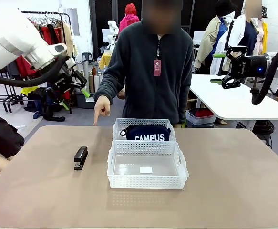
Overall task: Distribute items into two baskets.
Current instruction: Pick up the Stapler that the person points to.
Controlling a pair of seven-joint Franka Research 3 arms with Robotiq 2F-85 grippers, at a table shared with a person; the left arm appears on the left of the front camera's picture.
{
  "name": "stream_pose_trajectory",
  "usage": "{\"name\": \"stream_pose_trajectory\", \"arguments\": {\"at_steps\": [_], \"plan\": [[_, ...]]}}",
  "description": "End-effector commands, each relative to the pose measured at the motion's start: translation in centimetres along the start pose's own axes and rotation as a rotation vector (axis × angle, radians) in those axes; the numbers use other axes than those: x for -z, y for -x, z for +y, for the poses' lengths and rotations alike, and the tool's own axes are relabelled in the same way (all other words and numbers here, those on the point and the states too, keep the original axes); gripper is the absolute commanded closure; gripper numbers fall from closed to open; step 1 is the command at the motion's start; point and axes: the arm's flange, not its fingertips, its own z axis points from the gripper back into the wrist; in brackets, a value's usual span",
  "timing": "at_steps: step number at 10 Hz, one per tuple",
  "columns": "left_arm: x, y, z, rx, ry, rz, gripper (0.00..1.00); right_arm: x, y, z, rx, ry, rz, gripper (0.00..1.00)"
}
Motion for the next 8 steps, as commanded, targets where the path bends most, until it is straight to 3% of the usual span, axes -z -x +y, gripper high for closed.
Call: {"name": "stream_pose_trajectory", "arguments": {"at_steps": [1, 3, 4, 5, 8], "plan": [[1.5, -1.1, -0.4, 0.009, -0.155, 0.003, 0.0, 0.0, 0.2, 0.1, -0.002, 0.0, 0.002, 0.0], [2.6, -1.7, -0.1, 0.005, -0.204, -0.02, 0.0, 0.0, 0.2, 0.1, -0.002, 0.0, 0.002, 0.0], [2.1, -1.8, 0.1, -0.035, -0.093, -0.011, 0.0, 0.0, 0.2, 0.1, -0.002, 0.0, 0.002, 0.0], [2.9, -1.4, 0.1, 0.023, -0.182, -0.006, 0.0, 0.0, 0.2, 0.1, -0.002, 0.0, 0.002, 0.0], [2.9, -1.4, 0.1, 0.023, -0.182, -0.006, 0.0, 0.0, 0.2, 0.1, -0.002, 0.0, 0.002, 0.0]]}}
